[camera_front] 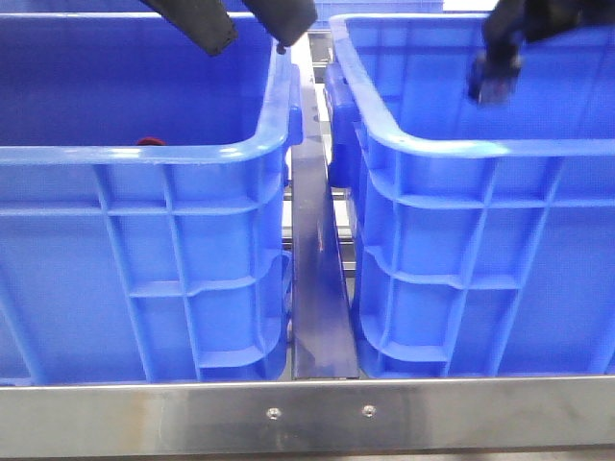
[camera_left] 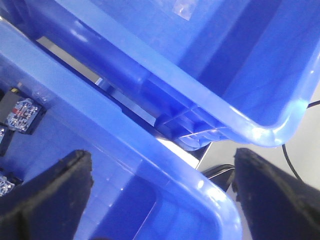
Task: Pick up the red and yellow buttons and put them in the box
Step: 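Open the left gripper, carry the yellow button into the empty crate with the right gripper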
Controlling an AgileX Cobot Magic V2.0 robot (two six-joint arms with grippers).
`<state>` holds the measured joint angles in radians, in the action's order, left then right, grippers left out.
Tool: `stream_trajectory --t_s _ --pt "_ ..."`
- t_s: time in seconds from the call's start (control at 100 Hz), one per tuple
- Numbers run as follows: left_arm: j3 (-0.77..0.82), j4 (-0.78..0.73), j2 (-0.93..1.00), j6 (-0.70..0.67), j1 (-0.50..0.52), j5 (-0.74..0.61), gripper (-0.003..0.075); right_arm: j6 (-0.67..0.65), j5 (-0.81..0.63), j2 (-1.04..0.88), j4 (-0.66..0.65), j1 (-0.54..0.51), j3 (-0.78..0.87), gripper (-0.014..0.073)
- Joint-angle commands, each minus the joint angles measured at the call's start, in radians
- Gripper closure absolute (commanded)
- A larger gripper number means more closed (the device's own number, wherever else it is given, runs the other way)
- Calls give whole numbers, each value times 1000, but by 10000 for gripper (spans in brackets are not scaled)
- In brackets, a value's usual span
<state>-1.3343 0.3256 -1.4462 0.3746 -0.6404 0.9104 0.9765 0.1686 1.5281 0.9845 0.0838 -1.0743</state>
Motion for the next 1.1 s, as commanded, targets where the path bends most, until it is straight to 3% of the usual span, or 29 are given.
stream_trajectory --t_s 0.0,0.47,0.77,0.86,1.02,1.09 --pt "-27 34 37 -1 -7 -45 167 13 -78 9 22 -1 -30 435" --pt "-27 34 37 -1 -7 -63 167 12 -223 142 72 -1 -32 435" --pt "-27 34 37 -1 -7 -63 167 12 -202 170 88 -1 -32 426" --pt "-27 34 37 -1 -7 -63 167 12 -202 170 88 -1 -32 360" --pt "-27 34 37 -1 -7 -63 167 12 -202 170 88 -1 -32 141" --pt "-27 34 37 -1 -7 -63 167 12 -202 169 88 -1 -32 101"
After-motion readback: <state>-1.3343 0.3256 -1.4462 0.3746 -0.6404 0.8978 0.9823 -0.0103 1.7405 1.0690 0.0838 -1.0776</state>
